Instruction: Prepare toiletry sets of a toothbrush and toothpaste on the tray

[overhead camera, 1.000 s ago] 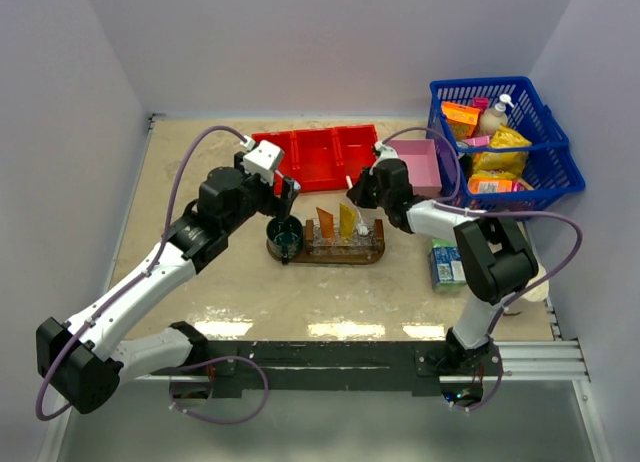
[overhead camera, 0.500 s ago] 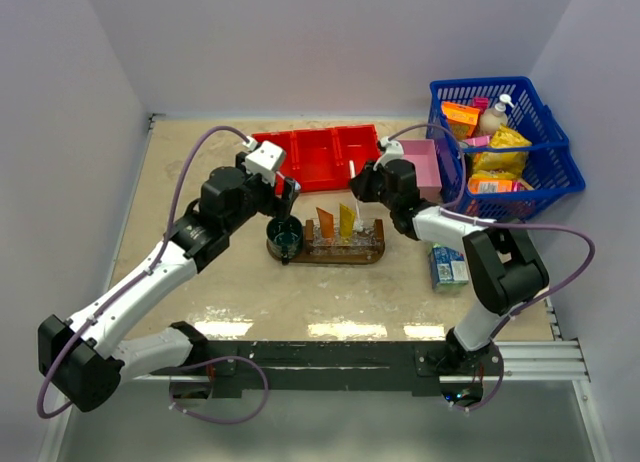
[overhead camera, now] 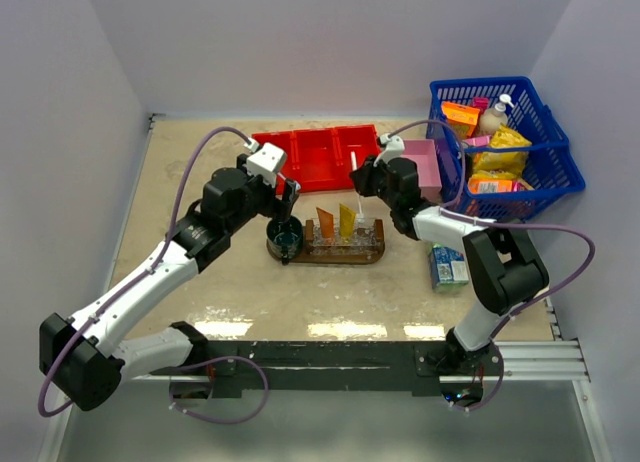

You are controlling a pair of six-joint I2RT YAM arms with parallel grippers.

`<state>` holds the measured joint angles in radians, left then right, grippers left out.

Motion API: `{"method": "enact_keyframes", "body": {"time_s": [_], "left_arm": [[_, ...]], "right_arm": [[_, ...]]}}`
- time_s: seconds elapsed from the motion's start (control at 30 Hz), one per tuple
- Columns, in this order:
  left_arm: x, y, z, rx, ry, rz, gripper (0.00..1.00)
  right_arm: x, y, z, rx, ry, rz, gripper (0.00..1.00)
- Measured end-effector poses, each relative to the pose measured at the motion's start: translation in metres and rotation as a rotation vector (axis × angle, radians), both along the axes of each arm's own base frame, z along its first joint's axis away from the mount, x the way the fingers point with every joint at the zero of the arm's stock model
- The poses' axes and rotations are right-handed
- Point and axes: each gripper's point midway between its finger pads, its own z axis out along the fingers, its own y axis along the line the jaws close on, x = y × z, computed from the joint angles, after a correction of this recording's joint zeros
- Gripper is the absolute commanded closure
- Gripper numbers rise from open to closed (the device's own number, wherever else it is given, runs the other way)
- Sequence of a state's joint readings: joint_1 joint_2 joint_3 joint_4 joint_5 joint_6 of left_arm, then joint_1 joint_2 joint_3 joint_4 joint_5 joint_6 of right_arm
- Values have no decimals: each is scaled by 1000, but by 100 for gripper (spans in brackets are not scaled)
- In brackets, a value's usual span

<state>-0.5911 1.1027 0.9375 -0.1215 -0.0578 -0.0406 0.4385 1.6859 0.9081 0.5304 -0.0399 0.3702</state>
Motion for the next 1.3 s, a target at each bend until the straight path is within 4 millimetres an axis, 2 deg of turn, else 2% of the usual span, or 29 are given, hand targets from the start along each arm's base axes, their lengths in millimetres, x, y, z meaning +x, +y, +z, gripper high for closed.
{"method": "enact_keyframes", "body": {"time_s": [0.17, 0.4, 0.7, 0.93, 1.03, 1.13, 1.3], "left_arm": [[1, 0, -3, 4, 6, 0, 17], [2, -1, -6, 9, 14, 0, 17], [3, -2, -11, 16, 23, 0, 17], [3, -3, -10, 8, 24, 0, 16], [2, -5, -8, -16, 29, -2, 16], [1, -10, -2, -49, 35, -13, 16], [3, -23, 34, -127, 0, -54, 16]], "right_arm": [[4, 0, 4, -6, -32, -3, 100], [12, -4, -1, -44, -43, -26, 100], [34, 0, 38, -64, -139, -33, 100], [32, -4, 49, -99, -157, -35, 100], [26, -10, 69, -110, -184, -40, 100], [15, -19, 109, -108, -255, -52, 100], [-10, -35, 172, -89, -361, -83, 100]]}}
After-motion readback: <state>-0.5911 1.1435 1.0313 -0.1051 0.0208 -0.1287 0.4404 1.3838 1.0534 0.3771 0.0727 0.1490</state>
